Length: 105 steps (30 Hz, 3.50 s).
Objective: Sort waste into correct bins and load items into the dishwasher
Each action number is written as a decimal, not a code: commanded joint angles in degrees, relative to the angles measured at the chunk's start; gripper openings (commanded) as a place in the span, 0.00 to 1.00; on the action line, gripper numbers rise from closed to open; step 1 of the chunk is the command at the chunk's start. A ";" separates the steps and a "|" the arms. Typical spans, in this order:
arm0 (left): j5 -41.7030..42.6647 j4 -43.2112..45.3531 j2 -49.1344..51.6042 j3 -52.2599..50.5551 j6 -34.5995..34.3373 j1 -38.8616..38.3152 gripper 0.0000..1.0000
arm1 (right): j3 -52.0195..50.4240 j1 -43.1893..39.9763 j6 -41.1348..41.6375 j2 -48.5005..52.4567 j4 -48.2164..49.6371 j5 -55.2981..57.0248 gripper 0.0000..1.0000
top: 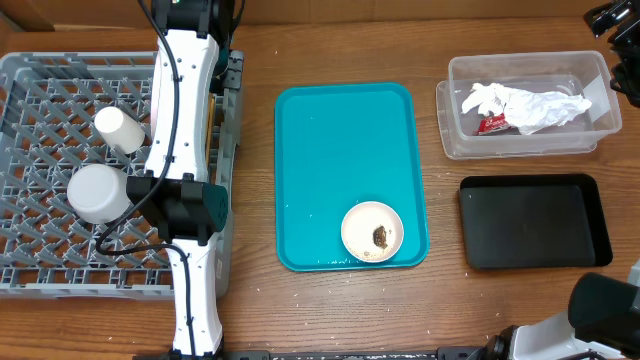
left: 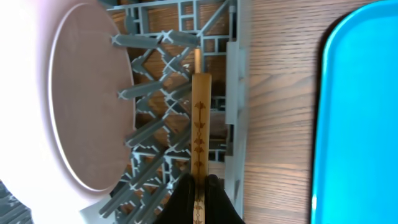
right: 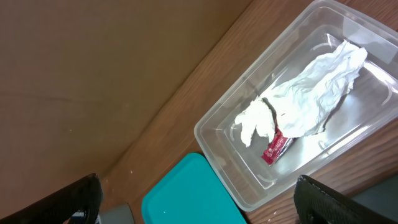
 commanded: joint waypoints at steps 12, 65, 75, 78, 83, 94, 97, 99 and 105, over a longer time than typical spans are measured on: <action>0.44 -0.11 0.07 -0.44 -1.31 2.40 0.43 | 0.24 -0.11 0.26 -1.51 0.31 -0.50 1.00; 19.82 0.96 -21.55 -1.01 -34.05 45.53 1.00 | -2.58 36.22 -12.22 0.39 -16.59 6.99 1.00; 19.82 0.96 -21.55 -1.01 -34.07 45.53 1.00 | -20.55 60.39 4.00 6.36 -5.55 13.70 0.96; 19.82 0.96 -21.55 -1.01 -34.07 45.53 1.00 | -24.63 63.93 9.27 7.50 -4.44 13.73 0.85; 19.82 0.96 -21.55 -1.01 -34.07 45.53 1.00 | -32.52 67.98 12.72 8.13 1.18 14.10 0.65; 19.82 0.96 -21.55 -1.01 -34.07 45.53 1.00 | -41.97 71.87 11.23 8.20 3.67 22.27 0.59; 19.82 0.96 -21.55 -1.01 -34.07 45.48 1.00 | -41.99 71.93 9.64 8.20 4.92 22.23 0.59; 19.82 0.96 -21.55 -1.01 -34.07 45.46 1.00 | -42.01 72.24 9.60 8.20 5.95 22.01 0.55; 19.82 0.96 -21.55 -1.01 -34.07 45.44 1.00 | -42.97 74.47 6.40 8.59 7.45 23.82 0.51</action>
